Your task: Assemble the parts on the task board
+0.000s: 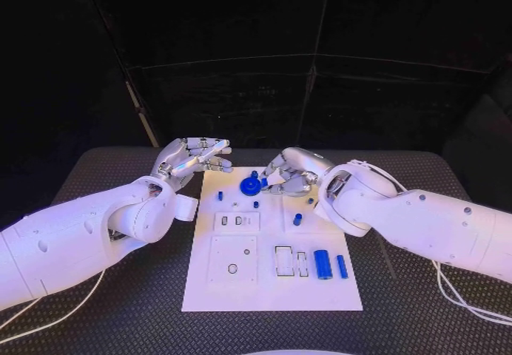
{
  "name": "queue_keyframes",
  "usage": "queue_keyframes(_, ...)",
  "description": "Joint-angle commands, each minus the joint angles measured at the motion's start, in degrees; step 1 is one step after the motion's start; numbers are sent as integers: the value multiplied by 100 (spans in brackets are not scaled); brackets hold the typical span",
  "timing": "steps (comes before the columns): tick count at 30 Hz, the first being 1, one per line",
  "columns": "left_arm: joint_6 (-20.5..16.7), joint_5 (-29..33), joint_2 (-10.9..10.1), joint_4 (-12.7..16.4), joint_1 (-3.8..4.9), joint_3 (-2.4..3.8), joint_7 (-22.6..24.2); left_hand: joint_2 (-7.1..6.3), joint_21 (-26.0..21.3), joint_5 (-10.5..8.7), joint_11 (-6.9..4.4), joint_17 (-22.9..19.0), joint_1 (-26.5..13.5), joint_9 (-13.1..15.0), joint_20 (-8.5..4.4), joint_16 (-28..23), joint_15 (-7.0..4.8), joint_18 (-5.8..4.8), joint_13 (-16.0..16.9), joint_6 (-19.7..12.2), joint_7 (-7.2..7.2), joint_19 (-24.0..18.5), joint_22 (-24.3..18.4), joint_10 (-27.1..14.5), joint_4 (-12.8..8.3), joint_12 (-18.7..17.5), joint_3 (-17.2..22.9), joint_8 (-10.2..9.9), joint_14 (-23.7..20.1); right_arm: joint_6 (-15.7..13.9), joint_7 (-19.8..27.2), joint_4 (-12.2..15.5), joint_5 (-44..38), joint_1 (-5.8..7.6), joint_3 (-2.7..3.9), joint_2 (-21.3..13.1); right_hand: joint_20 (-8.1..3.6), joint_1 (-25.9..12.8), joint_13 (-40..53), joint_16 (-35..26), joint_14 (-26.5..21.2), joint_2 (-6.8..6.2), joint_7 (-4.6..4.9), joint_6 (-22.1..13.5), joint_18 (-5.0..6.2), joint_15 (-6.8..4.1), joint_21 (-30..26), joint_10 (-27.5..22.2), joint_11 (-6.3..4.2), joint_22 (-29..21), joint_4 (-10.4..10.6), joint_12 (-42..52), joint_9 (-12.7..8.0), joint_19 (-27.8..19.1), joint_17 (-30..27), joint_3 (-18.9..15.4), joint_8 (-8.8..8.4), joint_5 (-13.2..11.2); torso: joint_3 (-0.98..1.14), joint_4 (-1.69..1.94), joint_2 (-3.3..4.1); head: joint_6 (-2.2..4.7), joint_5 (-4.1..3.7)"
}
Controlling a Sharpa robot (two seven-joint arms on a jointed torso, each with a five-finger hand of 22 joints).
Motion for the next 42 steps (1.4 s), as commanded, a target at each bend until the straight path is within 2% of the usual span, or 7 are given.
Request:
queue_keyframes(1,80,-19,17,-19,10,5,15,61,-2,22,-11,5,1,-6,4,-20,15,57,-1,33,-11,22,-9,50,-7,-28,-39,-23,17,-95,-591,-65,-590,-53,-44,162,-26,-62,999,5,473,-15,-9,39,-105,-26,19,247,-40,574,17,-29,8,59,896,29,39,-12,-30,27,-39,-41,30)
queue_keyframes(4,75,-19,22,-32,10,5,15,68,-2,22,-13,10,7,-5,3,-24,13,58,1,43,-14,23,-10,63,-12,-29,-41,-23,19,-77,-725,-94,-715,-130,-73,297,-27,-78,991,3,472,-24,-11,45,-104,-27,18,242,-42,573,20,-36,8,59,891,29,39,-19,-39,36,-43,-59,44)
queue_keyframes(8,63,-19,23,-39,10,5,12,72,-3,22,-15,15,8,-4,3,-27,12,58,3,55,-12,23,-11,79,-15,-29,-46,-23,21,-83,-875,-138,-915,-269,-100,480,-30,-129,984,0,470,-51,-13,50,-104,-30,17,238,-45,571,32,-44,5,57,883,24,33,-13,-26,30,-38,-70,46)
queue_keyframes(13,45,-19,14,-47,11,5,15,75,-7,22,-15,21,3,-4,3,-35,12,59,6,69,-5,21,-14,101,-15,-28,-57,-24,19,-104,-972,-192,-1105,-398,-155,652,-31,-142,983,-1,469,-57,-14,51,-104,-31,17,238,-45,571,36,-45,4,58,879,23,31,-9,-24,34,-36,-89,89)
queue_keyframes(21,42,-19,24,-64,12,5,17,77,-10,22,-15,24,1,-3,3,-40,13,58,7,76,-4,19,-16,114,-15,-27,-63,-25,16,-74,-1020,-233,-1280,-463,-224,796,-32,-164,985,-3,468,-66,-15,53,-104,-32,16,240,-46,570,42,-44,3,57,876,22,28,-5,-19,27,-27,-117,125)
queue_keyframes(33,56,-19,57,-83,12,6,7,77,-10,22,-15,24,1,-3,3,-40,13,58,7,76,-4,19,-16,114,-15,-27,-63,-25,16,81,-1082,-317,-1409,-543,-256,882,-33,-196,988,-4,468,-84,-16,54,-104,-34,15,242,-47,570,51,-43,1,58,872,18,23,-6,-9,26,-19,-182,128)
queue_keyframes(42,62,-19,61,-92,12,5,1,78,-12,22,-15,27,-1,-3,3,-44,13,58,9,83,-6,17,-18,124,-16,-27,-69,-26,15,198,-1097,-347,-1454,-558,-265,893,-35,-231,985,-7,466,-114,-14,46,-104,-34,15,240,-47,571,58,-46,-3,59,865,10,11,-10,-17,24,-26,-218,141)
